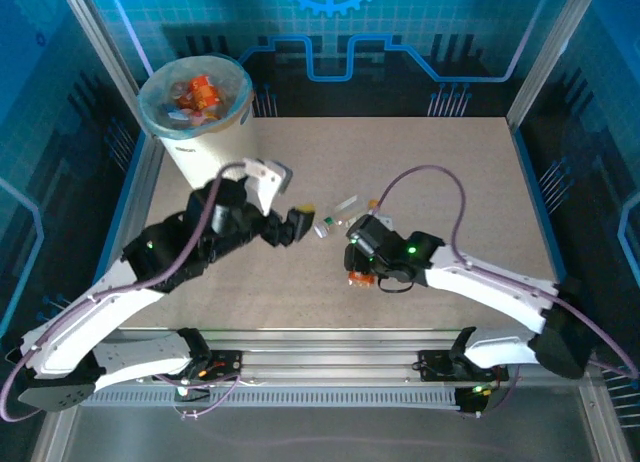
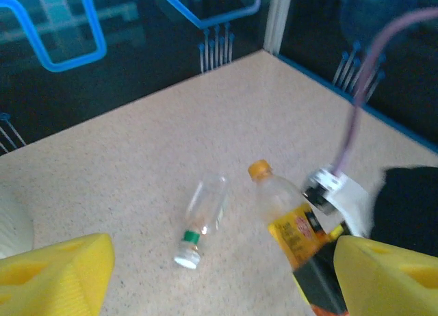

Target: Put the plastic bottles in the bin

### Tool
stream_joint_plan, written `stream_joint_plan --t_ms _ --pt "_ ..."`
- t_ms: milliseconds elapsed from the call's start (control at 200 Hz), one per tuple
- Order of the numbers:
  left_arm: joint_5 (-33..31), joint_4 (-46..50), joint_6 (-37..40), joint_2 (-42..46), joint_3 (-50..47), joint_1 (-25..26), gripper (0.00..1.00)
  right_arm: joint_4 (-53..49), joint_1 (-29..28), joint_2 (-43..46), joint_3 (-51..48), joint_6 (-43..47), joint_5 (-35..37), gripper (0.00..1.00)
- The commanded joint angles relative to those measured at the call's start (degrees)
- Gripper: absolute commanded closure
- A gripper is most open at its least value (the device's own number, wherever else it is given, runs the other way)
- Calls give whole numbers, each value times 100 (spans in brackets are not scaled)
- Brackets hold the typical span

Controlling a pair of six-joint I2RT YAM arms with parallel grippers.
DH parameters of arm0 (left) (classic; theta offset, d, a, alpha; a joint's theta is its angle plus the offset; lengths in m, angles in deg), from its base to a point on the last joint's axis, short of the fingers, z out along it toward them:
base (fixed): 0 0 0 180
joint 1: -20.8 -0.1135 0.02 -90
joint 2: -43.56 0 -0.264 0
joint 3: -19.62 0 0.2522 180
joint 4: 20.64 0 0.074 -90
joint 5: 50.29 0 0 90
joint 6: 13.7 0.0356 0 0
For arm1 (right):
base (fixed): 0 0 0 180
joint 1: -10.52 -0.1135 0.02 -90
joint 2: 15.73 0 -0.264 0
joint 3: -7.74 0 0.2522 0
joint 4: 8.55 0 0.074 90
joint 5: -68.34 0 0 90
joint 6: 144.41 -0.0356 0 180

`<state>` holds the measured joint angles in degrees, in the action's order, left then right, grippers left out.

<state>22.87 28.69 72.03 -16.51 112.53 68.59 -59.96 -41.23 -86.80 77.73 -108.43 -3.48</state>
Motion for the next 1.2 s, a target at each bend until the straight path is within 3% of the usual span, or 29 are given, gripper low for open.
stream_joint_plan --t_ms 0,155,245,440,680,840,995,1065,1196 --pt "697 193 -390 -303 674 -412 14 -3 -81 458 687 1575 -170 45" --pt "2047 52 -1076 -771 1349 -1147 15 408 -88 799 1551 3120 -1098 43" --pt "2802 -7 -1538 -1006 1572 -1502 17 686 -108 849 1888 3548 -1647 45" --pt "3773 -365 -1836 -1120 1543 -1652 22 896 -275 607 2383 4108 -2313 45" --pt "4081 -577 -1822 -1060 1389 -1808 30 930 -463 263 2464 4299 -2492 47" --pt "4286 -789 -2035 -999 1186 -1958 15 944 -489 128 2508 4265 -2375 49" --pt "4463 -1105 -2034 -894 974 -2052 15 855 -486 -116 2735 4409 -2506 49" --pt "4562 -1201 -2018 -930 961 -2069 23 740 -486 -273 2916 4490 -2601 49" --pt "4528 -1070 -1925 -1024 1084 -2132 49 654 -477 -514 3119 4567 -2469 48"
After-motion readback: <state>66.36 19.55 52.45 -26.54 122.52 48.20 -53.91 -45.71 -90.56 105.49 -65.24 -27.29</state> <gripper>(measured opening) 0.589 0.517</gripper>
